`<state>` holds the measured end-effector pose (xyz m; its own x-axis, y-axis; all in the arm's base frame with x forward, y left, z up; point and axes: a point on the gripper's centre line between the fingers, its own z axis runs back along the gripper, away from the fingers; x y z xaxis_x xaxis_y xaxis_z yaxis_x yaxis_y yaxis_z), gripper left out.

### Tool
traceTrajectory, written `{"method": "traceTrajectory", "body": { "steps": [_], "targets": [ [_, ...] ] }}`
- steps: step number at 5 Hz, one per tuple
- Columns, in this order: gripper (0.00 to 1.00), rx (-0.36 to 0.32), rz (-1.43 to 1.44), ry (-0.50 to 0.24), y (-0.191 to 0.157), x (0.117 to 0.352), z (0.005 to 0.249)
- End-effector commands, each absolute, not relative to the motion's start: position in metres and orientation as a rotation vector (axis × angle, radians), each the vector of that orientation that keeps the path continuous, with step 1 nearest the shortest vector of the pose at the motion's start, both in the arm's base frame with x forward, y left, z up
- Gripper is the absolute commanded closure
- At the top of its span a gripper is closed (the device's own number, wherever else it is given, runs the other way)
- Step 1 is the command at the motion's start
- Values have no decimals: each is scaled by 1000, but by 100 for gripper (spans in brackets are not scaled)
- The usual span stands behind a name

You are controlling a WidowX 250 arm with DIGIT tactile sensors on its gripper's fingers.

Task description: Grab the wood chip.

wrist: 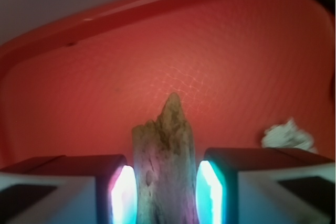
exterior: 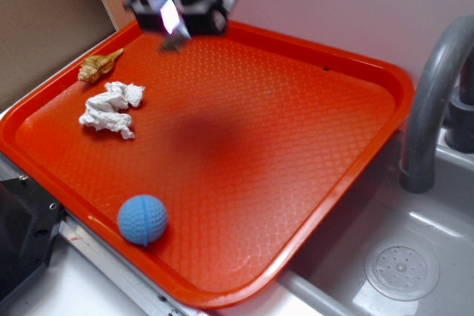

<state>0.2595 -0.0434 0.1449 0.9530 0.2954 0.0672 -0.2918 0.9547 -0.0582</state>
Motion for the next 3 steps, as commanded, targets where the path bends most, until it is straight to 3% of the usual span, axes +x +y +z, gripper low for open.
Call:
{"method": "traceTrajectory", "body": {
  "steps": [1, 2, 3],
  "targets": [
    [100, -108, 240, -275, -14, 230, 219],
    [100, -126, 264, -289, -8, 224, 224],
    [100, -102, 312, -254, -5, 230, 217]
  ]
}}
